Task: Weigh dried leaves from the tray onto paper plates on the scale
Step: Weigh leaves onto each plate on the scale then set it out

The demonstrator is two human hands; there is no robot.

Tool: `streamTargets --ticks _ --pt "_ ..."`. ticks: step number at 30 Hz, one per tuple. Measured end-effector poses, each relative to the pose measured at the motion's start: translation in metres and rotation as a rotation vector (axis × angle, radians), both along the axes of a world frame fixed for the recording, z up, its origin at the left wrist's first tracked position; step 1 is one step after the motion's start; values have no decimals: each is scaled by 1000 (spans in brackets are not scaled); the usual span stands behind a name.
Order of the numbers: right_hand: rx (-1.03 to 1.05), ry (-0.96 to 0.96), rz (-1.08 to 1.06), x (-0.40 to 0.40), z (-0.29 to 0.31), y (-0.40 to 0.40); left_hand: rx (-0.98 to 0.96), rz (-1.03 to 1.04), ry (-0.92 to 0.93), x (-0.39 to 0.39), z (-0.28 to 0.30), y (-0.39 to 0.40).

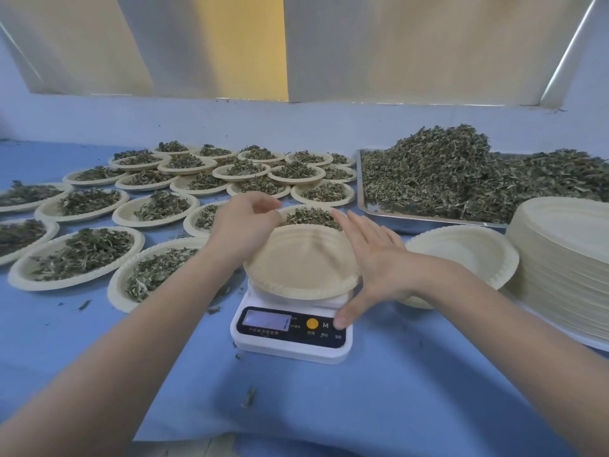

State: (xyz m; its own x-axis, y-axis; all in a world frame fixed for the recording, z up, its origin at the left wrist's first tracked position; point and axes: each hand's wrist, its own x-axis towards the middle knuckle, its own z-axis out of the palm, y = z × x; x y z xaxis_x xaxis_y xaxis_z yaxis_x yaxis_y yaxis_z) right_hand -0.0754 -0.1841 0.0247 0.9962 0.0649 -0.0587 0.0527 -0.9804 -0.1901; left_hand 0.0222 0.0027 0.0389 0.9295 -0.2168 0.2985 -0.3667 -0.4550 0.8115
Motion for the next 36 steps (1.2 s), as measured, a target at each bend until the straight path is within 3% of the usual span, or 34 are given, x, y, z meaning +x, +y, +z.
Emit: streamTargets --ticks 11,15,19,25,29,33,36 --pt "259 -173 14 8 33 -3 108 -2 -73 -4 8 -10" --pt "353 -193 -32 20 32 -5 131 -97 -80 -2 10 -20" --pt "297 -217 -118 44 43 -20 174 -171 -77 6 22 -43" --pt "136 -31 -383 99 70 -60 417 -404 -151 32 45 -115" --pt "-142 105 -569 144 62 -110 662 -531 -188 56 57 -172" --pt "-59 174 -842 179 36 -173 842 -562 -150 89 59 -216" --pt "36 167 -1063 195 23 -203 847 -578 -111 114 55 -237"
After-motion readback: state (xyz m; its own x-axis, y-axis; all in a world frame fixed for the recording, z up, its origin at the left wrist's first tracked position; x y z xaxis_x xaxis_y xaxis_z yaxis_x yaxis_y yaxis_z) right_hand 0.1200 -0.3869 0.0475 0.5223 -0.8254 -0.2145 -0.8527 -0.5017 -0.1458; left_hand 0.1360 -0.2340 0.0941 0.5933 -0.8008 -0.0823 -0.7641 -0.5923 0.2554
